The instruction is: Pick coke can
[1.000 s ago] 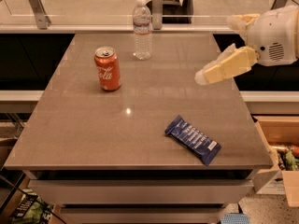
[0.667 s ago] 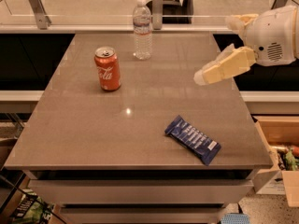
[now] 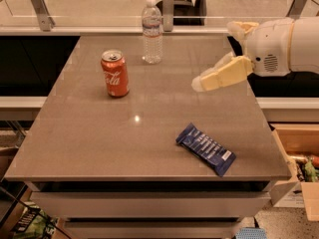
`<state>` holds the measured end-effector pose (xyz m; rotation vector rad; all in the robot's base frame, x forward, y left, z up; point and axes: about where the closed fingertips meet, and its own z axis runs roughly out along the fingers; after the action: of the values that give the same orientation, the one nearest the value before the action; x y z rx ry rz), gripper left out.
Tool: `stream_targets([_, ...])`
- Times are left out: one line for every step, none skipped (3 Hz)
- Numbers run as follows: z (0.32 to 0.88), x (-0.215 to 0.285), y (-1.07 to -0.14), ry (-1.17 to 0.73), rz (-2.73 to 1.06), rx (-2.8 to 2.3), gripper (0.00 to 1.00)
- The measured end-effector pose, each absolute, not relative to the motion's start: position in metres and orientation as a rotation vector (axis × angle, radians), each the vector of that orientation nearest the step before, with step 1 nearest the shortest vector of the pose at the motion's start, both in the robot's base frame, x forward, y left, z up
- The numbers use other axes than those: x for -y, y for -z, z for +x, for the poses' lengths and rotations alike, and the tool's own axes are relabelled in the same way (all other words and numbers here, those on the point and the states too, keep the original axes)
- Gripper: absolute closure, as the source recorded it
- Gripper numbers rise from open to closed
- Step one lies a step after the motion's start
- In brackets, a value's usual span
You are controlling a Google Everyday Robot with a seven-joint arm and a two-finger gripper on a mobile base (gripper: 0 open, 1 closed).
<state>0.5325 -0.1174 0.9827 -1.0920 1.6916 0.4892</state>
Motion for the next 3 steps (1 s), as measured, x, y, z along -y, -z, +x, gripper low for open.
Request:
stream_targets([0.546, 0.103, -0.966, -0.550, -1.064, -1.644, 0.00])
stream_targets([0.560, 0.083, -0.946, -0.629, -1.044, -1.598, 0.00])
stream_targets([0.574, 0.061, -0.928, -0.704, -1.034, -1.559, 0.00])
